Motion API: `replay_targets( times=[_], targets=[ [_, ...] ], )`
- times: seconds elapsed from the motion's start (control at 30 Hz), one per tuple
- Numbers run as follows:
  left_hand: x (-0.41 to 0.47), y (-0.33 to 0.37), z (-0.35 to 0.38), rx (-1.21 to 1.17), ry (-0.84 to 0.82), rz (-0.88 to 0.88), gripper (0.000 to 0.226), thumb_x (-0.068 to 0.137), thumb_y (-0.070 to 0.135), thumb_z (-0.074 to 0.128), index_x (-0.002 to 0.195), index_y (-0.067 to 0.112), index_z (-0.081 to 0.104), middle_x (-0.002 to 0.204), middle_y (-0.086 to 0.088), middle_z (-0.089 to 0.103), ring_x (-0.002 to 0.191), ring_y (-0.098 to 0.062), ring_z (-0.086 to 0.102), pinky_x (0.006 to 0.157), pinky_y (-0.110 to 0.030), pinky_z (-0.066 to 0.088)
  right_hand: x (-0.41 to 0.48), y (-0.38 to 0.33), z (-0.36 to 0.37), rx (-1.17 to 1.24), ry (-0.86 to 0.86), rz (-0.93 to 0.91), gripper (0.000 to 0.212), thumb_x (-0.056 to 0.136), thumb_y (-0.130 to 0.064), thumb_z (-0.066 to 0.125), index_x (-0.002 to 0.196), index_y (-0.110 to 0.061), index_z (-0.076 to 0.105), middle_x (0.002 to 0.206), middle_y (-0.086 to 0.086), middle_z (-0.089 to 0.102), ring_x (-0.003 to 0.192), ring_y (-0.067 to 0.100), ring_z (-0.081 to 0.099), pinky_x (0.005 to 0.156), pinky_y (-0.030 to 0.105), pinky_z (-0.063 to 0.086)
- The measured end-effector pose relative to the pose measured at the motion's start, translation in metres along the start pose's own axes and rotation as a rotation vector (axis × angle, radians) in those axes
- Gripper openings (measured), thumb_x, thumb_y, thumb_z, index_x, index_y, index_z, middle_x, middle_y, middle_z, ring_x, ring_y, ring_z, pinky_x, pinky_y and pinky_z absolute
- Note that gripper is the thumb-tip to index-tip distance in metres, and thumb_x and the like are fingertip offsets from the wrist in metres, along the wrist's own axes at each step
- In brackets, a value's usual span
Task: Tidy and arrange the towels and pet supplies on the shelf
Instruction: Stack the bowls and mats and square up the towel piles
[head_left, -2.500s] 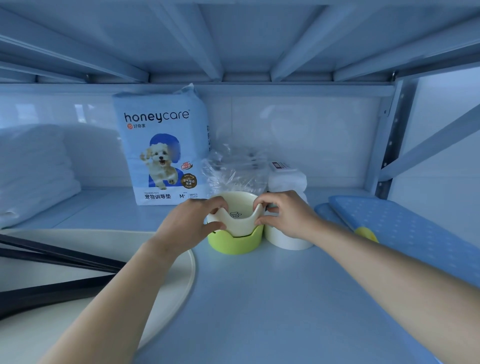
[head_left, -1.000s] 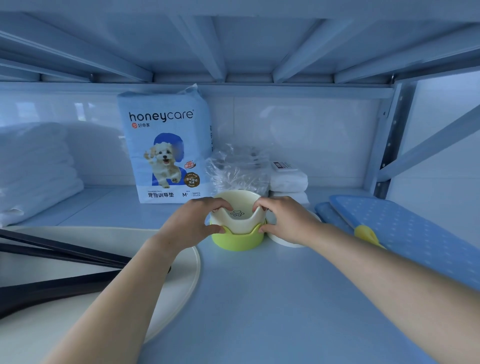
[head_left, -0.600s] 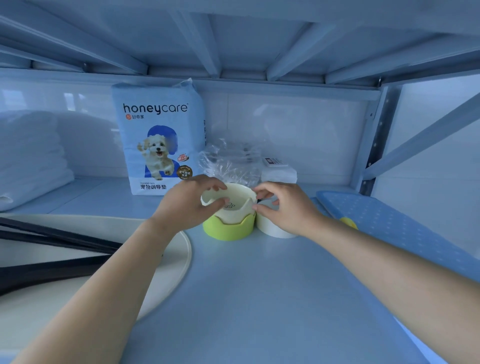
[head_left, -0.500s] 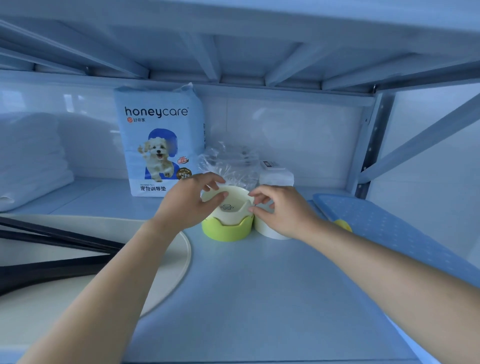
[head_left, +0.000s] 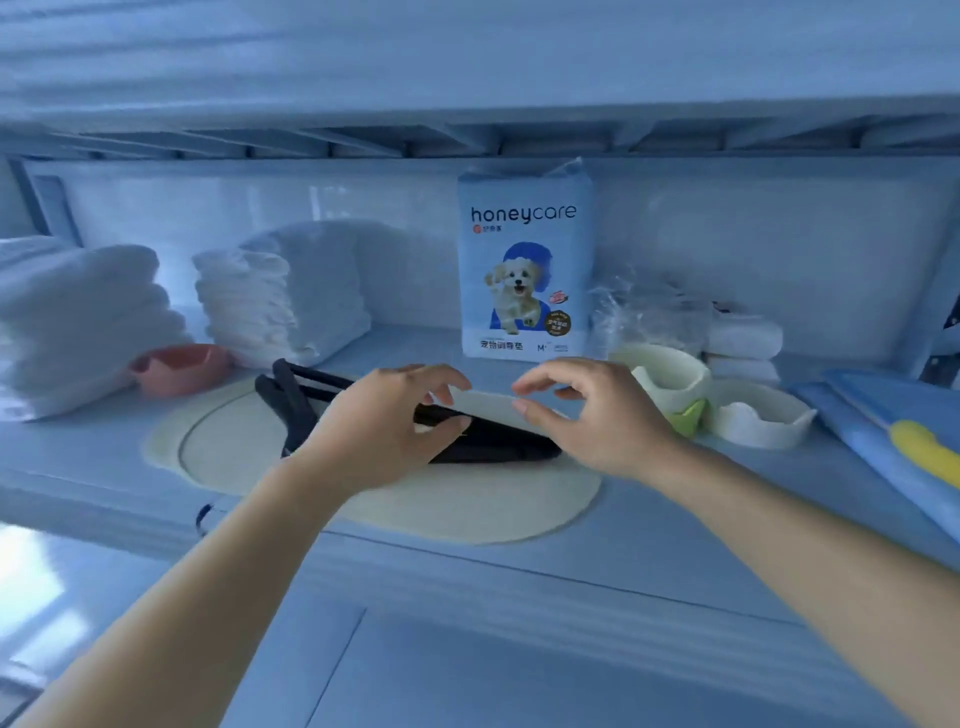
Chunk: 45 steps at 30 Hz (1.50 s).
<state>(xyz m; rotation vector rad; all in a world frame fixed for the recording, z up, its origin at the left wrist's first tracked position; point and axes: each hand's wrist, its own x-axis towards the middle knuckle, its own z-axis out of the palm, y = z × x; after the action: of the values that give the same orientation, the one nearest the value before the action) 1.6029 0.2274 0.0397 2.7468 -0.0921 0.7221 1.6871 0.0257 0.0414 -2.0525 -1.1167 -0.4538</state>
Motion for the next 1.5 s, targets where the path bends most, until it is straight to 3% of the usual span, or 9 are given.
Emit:
replay_targets(
  times=[0.2,0.33,0.57,0.83,1.07,1.13,1.23,1.37,1.5],
  targets=[
    [-0.068,-0.076,-0.055,0.077,0.022,-0.066,0.024,0.083,0.041,0.059,0.107,0.037,0.058,0.095,0.021,0.061,0.091,-0.001,0.057,0.068,-0.021,0.045,0.025,-0.075,0.091,0.100,-0.131,-0.054,0.010,0.085,-0.027,0.066,0.094,-0.027,0.070,0.089,-0.026,0.064,0.090,-0.008,0.056,0.081,0.009,0.044],
    [-0.111,-0.127,-0.085,0.082,0.017,-0.137,0.021,0.084,0.041,0.059,0.106,0.040,0.058,0.095,0.020,0.061,0.090,0.000,0.055,0.074,-0.027,0.049,0.041,-0.115,0.142,0.128,-0.201,-0.095,0.012,0.085,-0.026,0.066,0.096,-0.025,0.070,0.095,-0.020,0.067,0.093,-0.003,0.058,0.084,0.014,0.046],
    [-0.158,-0.193,-0.110,0.041,0.108,-0.210,0.014,0.084,0.036,0.062,0.097,0.043,0.060,0.089,0.026,0.060,0.086,0.005,0.056,0.076,-0.031,0.051,0.073,-0.162,0.206,0.144,-0.292,-0.124,0.012,0.086,-0.032,0.063,0.097,-0.028,0.067,0.091,-0.027,0.062,0.093,-0.005,0.055,0.085,0.019,0.045],
    [-0.153,-0.257,-0.123,0.060,0.092,-0.272,0.015,0.084,0.036,0.060,0.098,0.041,0.061,0.089,0.025,0.061,0.085,0.005,0.056,0.077,-0.030,0.051,0.121,-0.170,0.250,0.115,-0.347,-0.158,0.009,0.085,-0.032,0.064,0.094,-0.031,0.067,0.090,-0.027,0.062,0.093,-0.004,0.055,0.084,0.017,0.043],
    [-0.105,-0.312,-0.117,0.060,0.049,-0.254,0.012,0.084,0.033,0.062,0.095,0.037,0.064,0.087,0.020,0.064,0.082,0.002,0.058,0.075,-0.027,0.051,0.182,-0.144,0.288,0.047,-0.359,-0.183,0.012,0.086,-0.030,0.063,0.097,-0.029,0.067,0.079,-0.029,0.053,0.078,-0.014,0.050,0.069,0.009,0.032],
    [-0.086,-0.329,-0.111,0.043,0.054,-0.256,0.012,0.083,0.031,0.062,0.094,0.034,0.066,0.085,0.018,0.065,0.080,0.001,0.059,0.075,-0.026,0.051,0.204,-0.134,0.301,0.026,-0.334,-0.225,0.014,0.085,-0.027,0.064,0.098,-0.025,0.067,0.092,-0.023,0.058,0.090,-0.010,0.051,0.079,0.012,0.036],
    [-0.058,-0.356,-0.102,0.038,0.078,-0.278,0.012,0.082,0.027,0.063,0.093,0.031,0.066,0.086,0.015,0.066,0.080,-0.004,0.061,0.073,-0.025,0.049,0.236,-0.122,0.323,-0.011,-0.323,-0.259,0.018,0.083,-0.022,0.066,0.101,-0.019,0.068,0.110,-0.005,0.062,0.107,0.011,0.052,0.095,0.023,0.039],
    [-0.027,-0.388,-0.087,0.018,0.094,-0.332,0.028,0.080,0.020,0.064,0.107,0.027,0.064,0.095,0.011,0.065,0.088,-0.011,0.060,0.078,-0.022,0.045,0.272,-0.112,0.350,-0.048,-0.343,-0.234,0.022,0.082,-0.019,0.067,0.103,-0.016,0.068,0.111,0.002,0.060,0.107,0.017,0.053,0.095,0.027,0.040],
    [-0.010,-0.407,-0.074,0.033,0.058,-0.318,0.059,0.078,0.015,0.066,0.133,0.021,0.045,0.129,0.002,0.052,0.119,-0.018,0.046,0.091,-0.016,0.030,0.294,-0.106,0.374,-0.065,-0.383,-0.163,0.030,0.081,-0.019,0.068,0.111,-0.018,0.064,0.127,0.002,0.048,0.118,0.017,0.046,0.101,0.026,0.036]
  ],
)
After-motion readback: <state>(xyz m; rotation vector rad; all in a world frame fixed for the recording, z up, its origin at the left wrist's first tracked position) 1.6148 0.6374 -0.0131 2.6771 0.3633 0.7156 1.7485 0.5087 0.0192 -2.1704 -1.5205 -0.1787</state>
